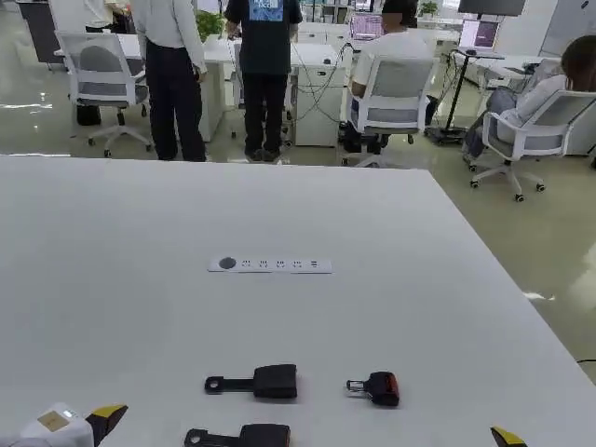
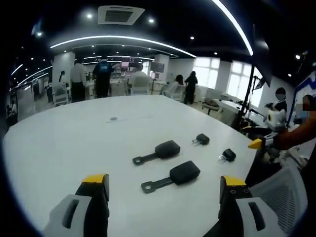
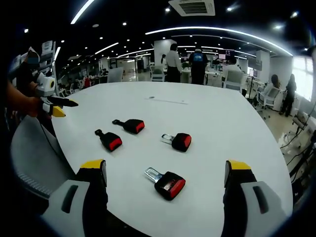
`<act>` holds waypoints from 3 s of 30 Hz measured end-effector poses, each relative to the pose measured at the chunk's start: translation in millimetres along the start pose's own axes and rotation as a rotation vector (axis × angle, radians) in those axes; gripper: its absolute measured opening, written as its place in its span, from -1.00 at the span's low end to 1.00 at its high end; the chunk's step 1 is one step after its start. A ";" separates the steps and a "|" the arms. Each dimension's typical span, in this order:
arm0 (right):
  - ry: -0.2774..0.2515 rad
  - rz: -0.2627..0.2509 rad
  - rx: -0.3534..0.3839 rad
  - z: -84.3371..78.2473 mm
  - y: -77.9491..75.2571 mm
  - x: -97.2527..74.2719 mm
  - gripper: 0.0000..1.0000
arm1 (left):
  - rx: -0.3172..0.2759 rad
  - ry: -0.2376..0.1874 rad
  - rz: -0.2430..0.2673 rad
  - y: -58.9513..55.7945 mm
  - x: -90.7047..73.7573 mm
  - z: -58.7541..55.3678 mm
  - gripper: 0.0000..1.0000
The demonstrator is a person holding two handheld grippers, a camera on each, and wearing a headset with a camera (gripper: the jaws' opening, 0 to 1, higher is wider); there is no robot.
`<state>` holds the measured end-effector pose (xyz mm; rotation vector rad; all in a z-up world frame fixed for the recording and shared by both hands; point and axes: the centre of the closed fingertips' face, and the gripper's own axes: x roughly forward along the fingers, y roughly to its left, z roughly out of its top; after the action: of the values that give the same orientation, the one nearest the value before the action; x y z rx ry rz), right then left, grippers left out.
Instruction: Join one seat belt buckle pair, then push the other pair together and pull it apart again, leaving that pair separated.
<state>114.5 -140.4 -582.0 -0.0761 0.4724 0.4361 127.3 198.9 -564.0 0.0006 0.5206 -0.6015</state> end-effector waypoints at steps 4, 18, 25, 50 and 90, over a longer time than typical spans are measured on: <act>-0.001 0.003 0.000 -1.1 -0.9 2.0 0.99 | 0.000 0.001 -0.001 1.3 1.9 -1.3 0.91; 0.004 0.001 -0.002 -1.1 -3.2 2.3 0.99 | -0.005 0.001 0.000 -1.0 4.1 -0.9 0.91; 0.005 -0.001 0.003 0.1 -1.3 0.0 0.99 | -0.007 0.001 -0.001 -4.4 3.4 0.4 0.91; 0.006 0.000 0.006 -1.6 -0.6 0.6 0.99 | -0.017 0.003 0.003 1.1 3.4 -5.0 0.90; 0.018 0.019 -0.003 -3.0 4.3 0.6 0.98 | 0.000 0.019 -0.001 -1.6 0.9 -7.3 0.90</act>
<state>111.9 -136.7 -584.8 -0.0785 0.4909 0.4546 123.7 198.1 -570.6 0.0059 0.5389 -0.6027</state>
